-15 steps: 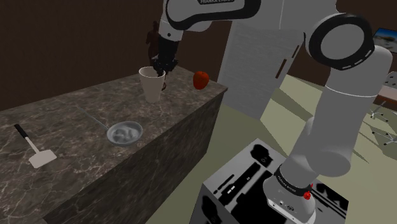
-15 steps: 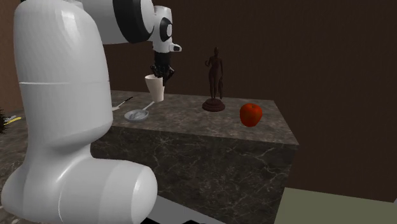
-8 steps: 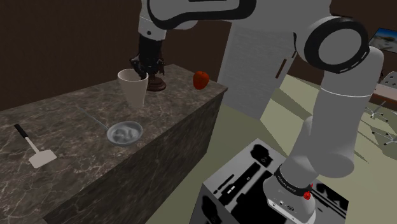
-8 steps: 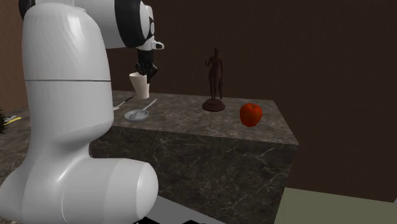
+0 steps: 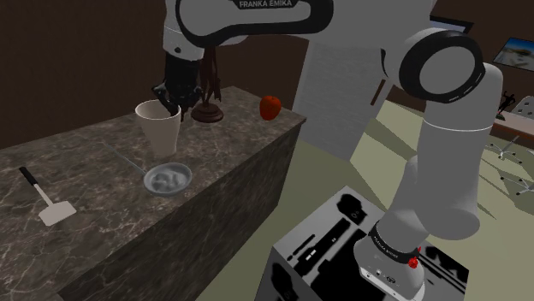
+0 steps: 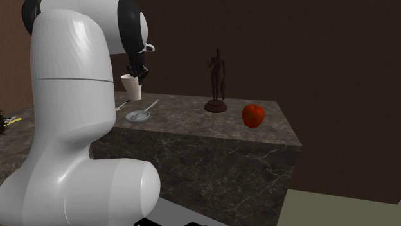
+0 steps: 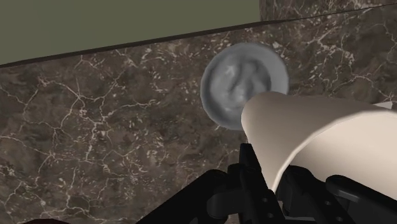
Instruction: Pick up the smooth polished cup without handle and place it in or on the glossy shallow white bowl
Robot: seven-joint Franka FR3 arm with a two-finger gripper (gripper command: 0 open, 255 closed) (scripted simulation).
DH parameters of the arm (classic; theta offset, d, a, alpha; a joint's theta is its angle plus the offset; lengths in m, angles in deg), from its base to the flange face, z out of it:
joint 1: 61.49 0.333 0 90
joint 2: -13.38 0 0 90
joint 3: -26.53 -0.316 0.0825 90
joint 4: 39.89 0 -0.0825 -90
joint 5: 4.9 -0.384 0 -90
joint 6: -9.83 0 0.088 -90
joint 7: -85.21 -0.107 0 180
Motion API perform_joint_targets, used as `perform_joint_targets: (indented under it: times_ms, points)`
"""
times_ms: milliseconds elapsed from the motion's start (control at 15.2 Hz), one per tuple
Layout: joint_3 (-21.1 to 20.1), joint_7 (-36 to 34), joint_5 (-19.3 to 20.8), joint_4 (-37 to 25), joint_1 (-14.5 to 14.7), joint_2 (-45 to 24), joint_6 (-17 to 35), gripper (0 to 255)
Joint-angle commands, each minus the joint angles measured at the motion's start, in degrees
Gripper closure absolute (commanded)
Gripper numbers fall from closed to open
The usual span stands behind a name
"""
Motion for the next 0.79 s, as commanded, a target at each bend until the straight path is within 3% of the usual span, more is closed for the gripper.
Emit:
perform_joint_targets:
  times_ms: [0,726]
  points:
    - [0.0,0.07,-0.02,1.48,0.0,-0.03,1.56,255]
    - [0.03,0.57,-0.12,8.35,-0.03,-1.15,9.52,255]
